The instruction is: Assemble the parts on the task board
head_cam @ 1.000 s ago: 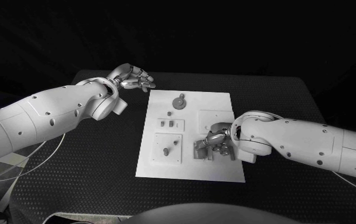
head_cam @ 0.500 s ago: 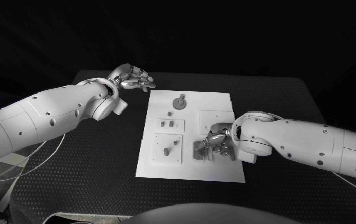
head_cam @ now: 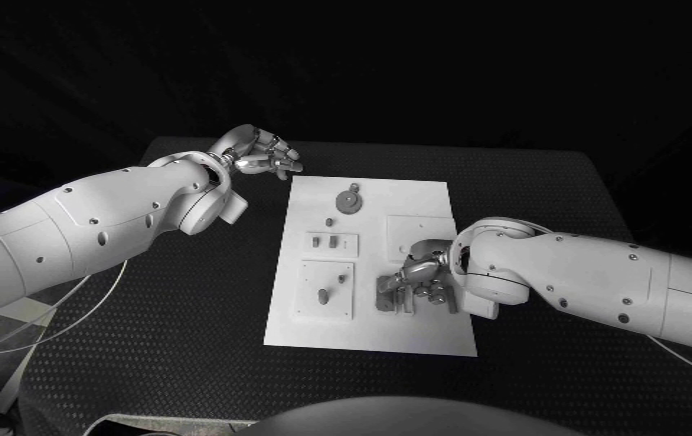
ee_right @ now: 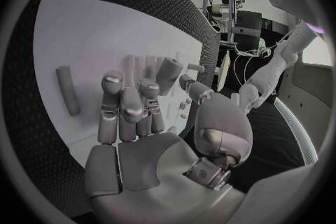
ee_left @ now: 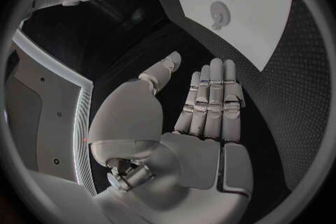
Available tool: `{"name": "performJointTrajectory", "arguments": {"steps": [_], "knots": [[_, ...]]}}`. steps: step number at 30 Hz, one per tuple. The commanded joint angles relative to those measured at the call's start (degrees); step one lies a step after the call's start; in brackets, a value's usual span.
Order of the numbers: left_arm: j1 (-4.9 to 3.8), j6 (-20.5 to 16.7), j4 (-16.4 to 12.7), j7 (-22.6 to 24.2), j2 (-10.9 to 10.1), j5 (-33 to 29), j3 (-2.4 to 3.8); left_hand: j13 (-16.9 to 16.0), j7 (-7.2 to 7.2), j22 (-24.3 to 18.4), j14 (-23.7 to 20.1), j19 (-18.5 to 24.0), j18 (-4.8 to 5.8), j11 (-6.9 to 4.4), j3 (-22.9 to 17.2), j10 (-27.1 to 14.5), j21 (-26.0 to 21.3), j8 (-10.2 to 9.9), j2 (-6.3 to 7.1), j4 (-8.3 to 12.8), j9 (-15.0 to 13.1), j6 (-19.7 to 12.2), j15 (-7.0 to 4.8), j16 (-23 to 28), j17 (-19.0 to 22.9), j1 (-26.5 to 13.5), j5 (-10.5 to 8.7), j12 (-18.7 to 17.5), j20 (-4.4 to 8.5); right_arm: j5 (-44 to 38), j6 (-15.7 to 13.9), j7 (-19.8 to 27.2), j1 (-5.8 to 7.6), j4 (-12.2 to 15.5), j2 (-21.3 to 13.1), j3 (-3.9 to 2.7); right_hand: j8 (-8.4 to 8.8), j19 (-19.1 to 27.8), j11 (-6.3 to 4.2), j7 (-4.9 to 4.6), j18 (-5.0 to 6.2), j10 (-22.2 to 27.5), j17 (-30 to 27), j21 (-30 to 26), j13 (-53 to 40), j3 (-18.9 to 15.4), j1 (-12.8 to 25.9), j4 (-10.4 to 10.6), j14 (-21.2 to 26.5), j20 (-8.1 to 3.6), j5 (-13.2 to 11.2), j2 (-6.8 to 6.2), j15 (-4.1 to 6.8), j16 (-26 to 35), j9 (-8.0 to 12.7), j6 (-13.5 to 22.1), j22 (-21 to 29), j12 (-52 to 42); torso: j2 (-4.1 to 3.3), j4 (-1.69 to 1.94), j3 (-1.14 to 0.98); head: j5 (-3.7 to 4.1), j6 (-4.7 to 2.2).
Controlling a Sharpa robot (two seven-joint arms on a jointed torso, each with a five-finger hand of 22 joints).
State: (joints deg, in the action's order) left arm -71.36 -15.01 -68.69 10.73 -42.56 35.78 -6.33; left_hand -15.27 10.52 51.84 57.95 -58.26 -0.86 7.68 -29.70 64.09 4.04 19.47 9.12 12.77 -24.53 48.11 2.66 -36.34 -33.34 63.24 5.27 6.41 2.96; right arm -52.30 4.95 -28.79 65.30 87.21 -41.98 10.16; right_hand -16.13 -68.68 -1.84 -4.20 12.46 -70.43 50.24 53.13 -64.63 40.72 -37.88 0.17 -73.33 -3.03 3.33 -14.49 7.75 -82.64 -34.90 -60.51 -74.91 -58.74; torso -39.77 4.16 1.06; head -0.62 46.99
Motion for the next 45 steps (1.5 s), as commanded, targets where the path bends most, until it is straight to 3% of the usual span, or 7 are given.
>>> {"name": "performJointTrajectory", "arguments": {"steps": [1, 11, 17, 22, 29, 45], "knots": [[-0.08, 0.28, -0.17, 0.33, 0.03, -0.08, 0.03, -0.10, -0.12, -0.10, 0.06, -0.05, 0.69, -0.07, 0.05, -0.26, -0.02, 0.19, -0.09, -0.26, 0.05, 0.18, 0.12, 0.21, -0.08, -0.45, -0.02, 0.38, -0.08, -3.11, -1.05, 0.89, -0.12, 0.69, -0.57, 0.09, 0.22, 0.02, -0.11, -0.23, 2.54, 0.42, 0.07, -0.19, -0.04, 0.15, -0.14, 0.32, 0.24, -0.28, 0.18, -0.39, 0.20, 0.33, -0.12, 0.30, -0.32, 0.25, 0.00, 0.01, 0.00, 0.05, -0.03], [-0.08, 0.25, -0.21, 0.37, -0.16, -0.08, 0.03, -0.12, -0.12, -0.10, 0.07, -0.04, 0.68, -0.07, 0.05, -0.28, -0.02, 0.19, -0.09, -0.27, 0.06, 0.18, 0.12, 0.24, -0.12, -0.43, -0.05, 0.40, -0.07, -8.68, -4.72, 4.30, -0.04, 5.14, -4.36, -0.01, -0.17, -0.36, -0.32, -0.02, 2.54, -0.02, 0.10, 0.16, -0.14, -0.87, -3.38, -2.47, -0.23, -0.57, 0.16, -0.06, 0.37, 0.14, -0.62, -0.06, -0.48, -0.10, -0.01, -0.06, -0.03, 0.01, -0.23], [-0.08, 0.29, -0.20, 0.38, -0.19, -0.08, 0.03, -0.13, -0.12, -0.11, 0.08, -0.05, 0.68, -0.07, 0.04, -0.28, -0.01, 0.20, -0.10, -0.29, 0.06, 0.19, 0.11, 0.26, -0.15, -0.41, -0.06, 0.41, -0.07, -14.73, -8.89, 8.86, 0.04, 7.07, -5.61, -0.18, -0.51, -0.93, -0.55, 0.22, 2.54, -0.62, 1.38, 0.39, -0.19, -1.31, -5.65, -4.76, -1.12, -0.82, 0.18, -0.31, 0.57, -0.35, -0.90, -0.65, -0.47, -0.40, -0.04, -0.08, -0.07, 0.05, -0.33], [-0.07, 0.39, -0.14, 0.45, -0.25, -0.08, 0.03, -0.14, -0.13, -0.11, 0.09, -0.05, 0.68, -0.08, 0.04, -0.28, -0.01, 0.20, -0.12, -0.29, 0.06, 0.20, 0.11, 0.27, -0.17, -0.40, -0.06, 0.42, -0.07, -17.27, -7.07, 11.34, 0.03, 7.80, -5.95, -0.24, -0.68, -1.29, -0.68, 0.36, 2.54, -1.02, 2.47, 0.55, -0.26, -1.45, -7.39, -6.24, -1.68, -0.99, 0.18, -0.39, 0.69, -0.83, -1.03, -1.04, -0.48, -0.63, -0.04, -0.01, -0.09, 0.03, -0.31], [-0.07, 0.49, -0.16, 0.45, -0.19, -0.08, 0.03, -0.15, -0.14, -0.11, 0.09, -0.05, 0.67, -0.08, 0.03, -0.29, -0.01, 0.21, -0.14, -0.29, 0.06, 0.22, 0.11, 0.29, -0.19, -0.37, -0.06, 0.43, -0.07, -22.08, -3.79, 10.81, 0.00, 8.02, -5.22, -0.22, -0.81, -1.34, -0.72, 0.41, 2.54, -1.36, 2.43, 0.59, -0.25, -1.49, -9.22, -7.56, -1.70, -0.89, 0.19, -0.16, 0.65, -0.88, -1.13, -1.40, -0.50, -0.73, -0.06, -0.08, -0.03, 0.08, -0.28], [-0.07, 0.62, -0.18, 0.43, -0.20, -0.08, 0.03, -0.20, -0.22, -0.12, 0.11, -0.05, 0.68, -0.08, 0.05, -0.32, 0.00, 0.35, -0.17, -0.34, 0.02, 0.44, 0.11, 0.37, -0.32, -0.35, -0.09, 0.49, -0.07, -26.05, -1.71, 5.58, -1.06, 7.67, -3.11, -0.16, -1.13, -1.65, -1.06, 0.78, 2.54, -2.09, 3.43, 0.70, -0.18, -1.72, -8.76, -6.32, -2.22, -0.64, 0.20, 0.56, 0.89, -1.26, -1.15, -2.53, -0.49, -0.80, -0.01, 0.02, 0.01, 0.08, -0.08]]}}
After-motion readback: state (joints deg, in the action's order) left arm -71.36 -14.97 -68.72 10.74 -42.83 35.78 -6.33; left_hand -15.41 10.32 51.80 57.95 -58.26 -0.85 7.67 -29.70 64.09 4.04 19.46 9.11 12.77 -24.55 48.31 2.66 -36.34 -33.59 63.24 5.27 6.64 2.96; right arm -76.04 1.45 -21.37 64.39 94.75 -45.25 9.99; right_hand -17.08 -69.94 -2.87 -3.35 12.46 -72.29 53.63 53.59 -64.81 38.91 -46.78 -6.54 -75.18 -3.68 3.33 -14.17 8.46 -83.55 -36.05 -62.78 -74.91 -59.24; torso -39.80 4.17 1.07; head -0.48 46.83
